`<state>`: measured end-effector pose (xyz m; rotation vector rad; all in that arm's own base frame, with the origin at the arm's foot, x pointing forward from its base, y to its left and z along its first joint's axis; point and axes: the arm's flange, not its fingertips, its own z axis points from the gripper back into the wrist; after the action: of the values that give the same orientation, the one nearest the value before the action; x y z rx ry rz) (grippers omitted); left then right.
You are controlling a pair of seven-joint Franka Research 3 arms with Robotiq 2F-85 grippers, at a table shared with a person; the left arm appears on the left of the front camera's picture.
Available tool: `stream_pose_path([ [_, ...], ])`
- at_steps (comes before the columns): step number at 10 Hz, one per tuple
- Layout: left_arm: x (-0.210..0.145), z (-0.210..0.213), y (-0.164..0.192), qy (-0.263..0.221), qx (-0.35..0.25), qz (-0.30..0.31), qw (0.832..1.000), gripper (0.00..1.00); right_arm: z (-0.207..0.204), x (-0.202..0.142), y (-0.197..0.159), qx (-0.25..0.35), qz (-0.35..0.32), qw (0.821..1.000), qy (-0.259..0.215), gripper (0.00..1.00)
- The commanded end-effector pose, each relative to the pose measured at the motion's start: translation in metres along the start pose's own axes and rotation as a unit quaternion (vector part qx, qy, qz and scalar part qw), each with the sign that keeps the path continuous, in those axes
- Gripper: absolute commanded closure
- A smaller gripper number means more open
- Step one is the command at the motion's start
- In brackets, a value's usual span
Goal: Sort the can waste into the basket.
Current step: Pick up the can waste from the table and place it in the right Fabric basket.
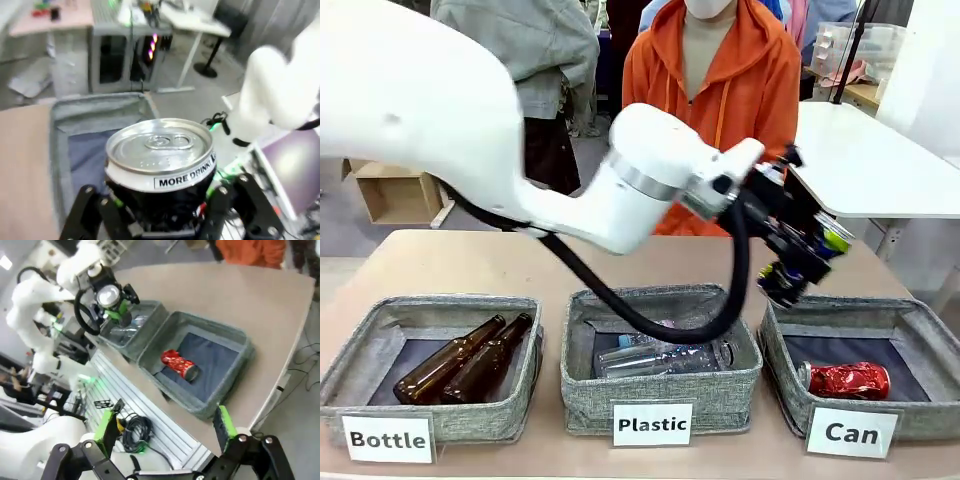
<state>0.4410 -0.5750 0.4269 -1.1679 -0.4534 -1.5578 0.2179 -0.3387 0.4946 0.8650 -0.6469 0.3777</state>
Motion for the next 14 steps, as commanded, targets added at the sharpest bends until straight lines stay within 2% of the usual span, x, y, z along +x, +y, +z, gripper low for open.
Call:
stream_pose_path([
  [1,0.04,-0.023,0.038,0.035,0.03,-0.032,0.998,1.0,-0.013,0.02,0.011,0.016,0.001,1.0,0.017,0.0],
  [2,0.043,-0.034,0.042,0.063,0.065,-0.045,0.995,1.0,-0.013,0.02,0.011,0.016,0.001,1.0,0.017,0.0],
  [4,0.035,-0.052,0.034,0.104,0.067,-0.048,0.991,1.0,-0.013,0.02,0.011,0.016,0.001,1.0,0.017,0.0],
  [6,0.03,-0.06,0.025,0.113,0.061,-0.051,0.99,1.0,-0.013,0.02,0.011,0.016,0.001,1.0,0.017,0.0],
  [7,0.029,-0.061,0.022,0.11,0.05,-0.049,0.991,0.97,-0.013,0.02,0.011,0.016,0.001,1.0,0.017,0.0],
  [8,0.03,-0.06,0.018,0.104,0.048,-0.056,0.992,0.44,-0.013,0.02,0.011,0.016,0.001,1.0,0.017,0.0],
  [9,0.031,-0.059,0.015,0.106,0.054,-0.062,0.991,0.4,-0.013,0.02,0.011,0.016,0.001,1.0,0.017,0.0],
  [10,0.031,-0.058,0.013,0.1,0.053,-0.06,0.992,0.0,-0.013,0.02,0.011,0.016,0.001,1.0,0.017,0.0],
  [12,0.032,-0.053,0.009,0.095,0.051,-0.062,0.992,0.0,-0.013,0.02,0.011,0.016,0.001,1.0,0.017,0.0],
  [13,0.033,-0.05,0.008,0.091,0.052,-0.062,0.993,0.23,-0.013,0.02,0.011,0.016,0.001,1.0,0.017,0.0],
  [14,0.034,-0.047,0.006,0.087,0.052,-0.063,0.993,0.13,-0.013,0.02,0.011,0.016,0.001,1.0,0.017,0.0],
])
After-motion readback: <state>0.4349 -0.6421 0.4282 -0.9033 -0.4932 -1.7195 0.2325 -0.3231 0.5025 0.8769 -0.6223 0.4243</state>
